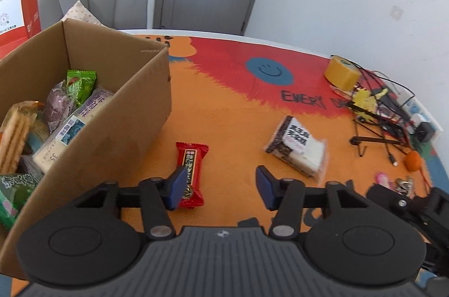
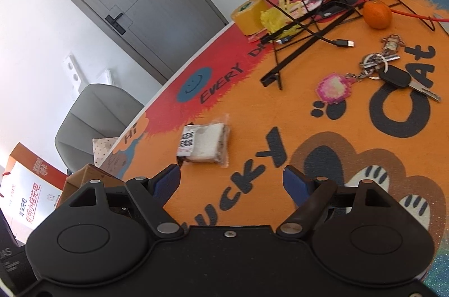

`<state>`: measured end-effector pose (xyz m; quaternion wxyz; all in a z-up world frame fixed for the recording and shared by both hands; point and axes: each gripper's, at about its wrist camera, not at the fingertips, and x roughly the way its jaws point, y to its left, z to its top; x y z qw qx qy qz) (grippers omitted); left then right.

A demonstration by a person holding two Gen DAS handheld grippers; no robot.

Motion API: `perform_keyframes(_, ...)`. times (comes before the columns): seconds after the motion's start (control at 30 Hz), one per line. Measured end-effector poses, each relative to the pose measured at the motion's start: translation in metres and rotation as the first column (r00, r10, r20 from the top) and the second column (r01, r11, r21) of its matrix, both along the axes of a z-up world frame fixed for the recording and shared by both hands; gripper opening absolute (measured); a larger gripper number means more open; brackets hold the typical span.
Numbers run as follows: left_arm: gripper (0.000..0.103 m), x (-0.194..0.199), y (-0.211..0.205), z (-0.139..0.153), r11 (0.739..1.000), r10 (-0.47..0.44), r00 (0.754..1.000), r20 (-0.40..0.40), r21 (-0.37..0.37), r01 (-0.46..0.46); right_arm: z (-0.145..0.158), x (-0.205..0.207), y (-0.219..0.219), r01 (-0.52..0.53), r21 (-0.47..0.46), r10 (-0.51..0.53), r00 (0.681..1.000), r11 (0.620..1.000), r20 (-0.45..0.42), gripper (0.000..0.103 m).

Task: Organize snacks
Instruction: 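Grasp the red candy bar with the left tool while the right grasps the white sesame pack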

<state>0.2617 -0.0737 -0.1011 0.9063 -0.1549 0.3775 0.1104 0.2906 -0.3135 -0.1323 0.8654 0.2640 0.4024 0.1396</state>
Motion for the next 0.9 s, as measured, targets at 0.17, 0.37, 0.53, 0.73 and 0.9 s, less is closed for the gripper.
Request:
perform_keyframes(0.17,0.047,0.005,0.002,-0.011,0.998,0.04,0.999,-0.009,0.042,-0.039,-0.006,0.002,0.0,-0.005,0.008,0.005,1.0,1.0,-0.013,0.08)
perform_keyframes(0.37,0.042,0.01,0.007,-0.021,0.998,0.05,0.998,-0.03,0.039,-0.049,-0.007,0.006,0.008,-0.027,0.006,0.027,1.0,1.0,-0.01,0.08)
perform_keyframes(0.53,0.02,0.012,0.016,-0.025,0.997,0.07,0.997,-0.031,0.009,-0.07,-0.007,0.011,0.016,-0.056,0.005,0.056,0.998,0.998,0.007,0.079)
perform_keyframes(0.73,0.018,0.009,0.017,-0.023,0.999,0.025,1.0,-0.013,-0.021,-0.026,-0.01,0.021,0.024,-0.051,0.0,0.051,0.999,0.999,-0.003,0.078)
perform_keyframes(0.9,0.018,0.009,0.019,-0.017,0.999,0.008,1.0,0.005,-0.043,-0.008,-0.011,0.029,0.031,-0.061,0.003,0.061,0.998,0.998,0.0,0.078)
